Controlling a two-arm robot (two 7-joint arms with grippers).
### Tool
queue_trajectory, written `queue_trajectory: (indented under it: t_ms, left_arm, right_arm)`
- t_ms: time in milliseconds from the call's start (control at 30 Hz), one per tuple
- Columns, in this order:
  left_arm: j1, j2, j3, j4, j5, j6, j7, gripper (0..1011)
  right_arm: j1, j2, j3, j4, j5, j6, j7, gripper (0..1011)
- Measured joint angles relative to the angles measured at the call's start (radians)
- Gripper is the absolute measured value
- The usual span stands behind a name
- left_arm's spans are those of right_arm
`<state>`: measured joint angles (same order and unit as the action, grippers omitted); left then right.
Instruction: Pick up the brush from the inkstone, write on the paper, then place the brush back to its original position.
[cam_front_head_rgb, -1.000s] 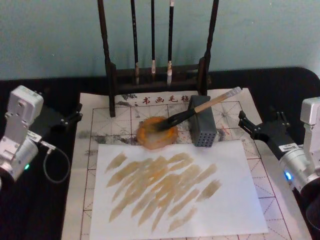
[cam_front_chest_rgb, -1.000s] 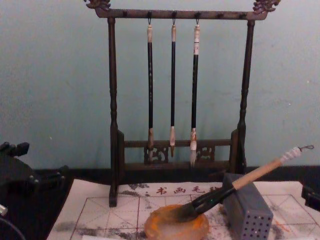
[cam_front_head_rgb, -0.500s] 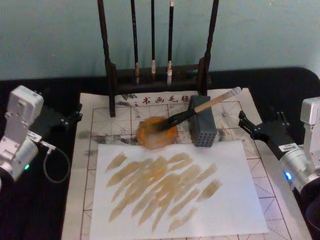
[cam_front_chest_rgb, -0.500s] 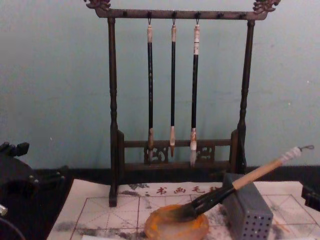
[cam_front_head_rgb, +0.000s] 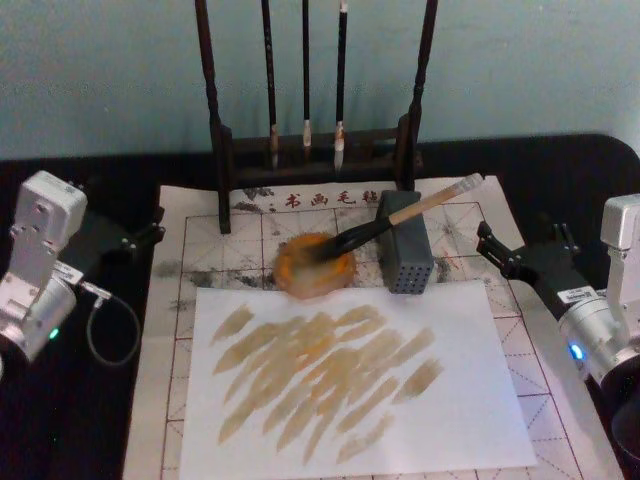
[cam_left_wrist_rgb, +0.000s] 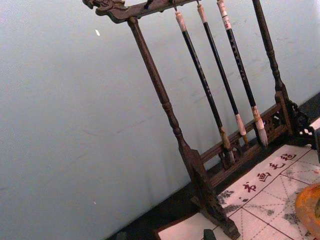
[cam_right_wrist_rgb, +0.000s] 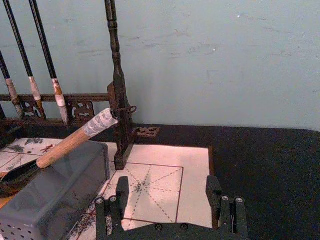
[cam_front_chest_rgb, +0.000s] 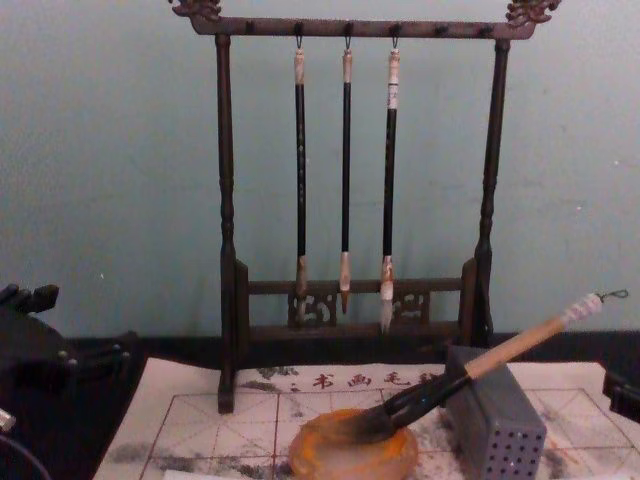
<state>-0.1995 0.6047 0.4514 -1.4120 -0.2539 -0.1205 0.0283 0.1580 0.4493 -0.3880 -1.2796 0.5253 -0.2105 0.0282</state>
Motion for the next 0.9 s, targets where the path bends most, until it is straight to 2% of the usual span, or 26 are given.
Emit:
queue_trajectory:
  t_ms: [900]
  left_arm:
    - [0.000,0.000,0.000,0.000,0.000,0.000,0.000,1001]
  right_arm:
    - [0.000,0.000,0.000,0.000,0.000,0.000,0.000,1000]
